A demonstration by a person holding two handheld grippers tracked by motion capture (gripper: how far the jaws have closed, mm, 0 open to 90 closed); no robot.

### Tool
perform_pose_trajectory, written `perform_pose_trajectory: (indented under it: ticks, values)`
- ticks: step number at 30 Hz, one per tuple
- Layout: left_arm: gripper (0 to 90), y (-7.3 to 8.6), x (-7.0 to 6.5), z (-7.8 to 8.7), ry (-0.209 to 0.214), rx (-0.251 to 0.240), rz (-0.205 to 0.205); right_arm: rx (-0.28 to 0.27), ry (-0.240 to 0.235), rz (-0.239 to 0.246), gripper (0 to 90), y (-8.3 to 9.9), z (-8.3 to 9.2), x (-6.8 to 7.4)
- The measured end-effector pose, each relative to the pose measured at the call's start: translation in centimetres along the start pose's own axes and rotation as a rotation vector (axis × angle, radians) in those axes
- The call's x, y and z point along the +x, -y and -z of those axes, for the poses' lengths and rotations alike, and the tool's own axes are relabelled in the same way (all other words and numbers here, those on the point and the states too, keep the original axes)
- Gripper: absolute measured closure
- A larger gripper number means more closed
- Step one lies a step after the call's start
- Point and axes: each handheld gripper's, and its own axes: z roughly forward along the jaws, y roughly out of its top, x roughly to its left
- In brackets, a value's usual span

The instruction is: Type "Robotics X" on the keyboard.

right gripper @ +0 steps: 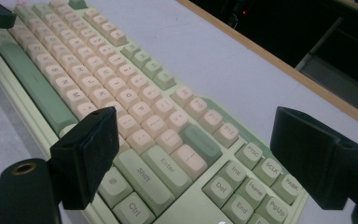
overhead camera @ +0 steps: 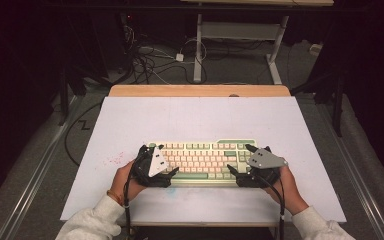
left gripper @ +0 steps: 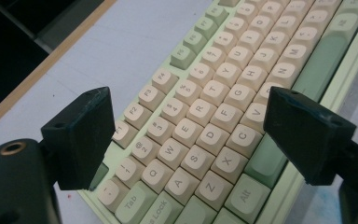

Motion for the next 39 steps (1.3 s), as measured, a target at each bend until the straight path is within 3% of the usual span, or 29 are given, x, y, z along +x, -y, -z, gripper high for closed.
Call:
perform_pose_trajectory:
  ticks: [6, 14, 39]
  values:
    - [15.8, -0.2, -0.1, 0.9, -0.012, -0.047, -0.002, -0.020, 0.014, -0.005, 16.2, -0.2, 0.6, -0.2]
    - [15.8, 0.0, -0.2, 1.7, -0.031, -0.050, -0.038, -0.042, 0.032, 0.002, 17.7, -0.3, 2.1, -0.3]
    - [15.8, 0.9, -0.2, 3.9, -0.053, -0.080, -0.030, -0.048, 0.083, 0.025, 17.0, 0.1, 4.5, -0.8]
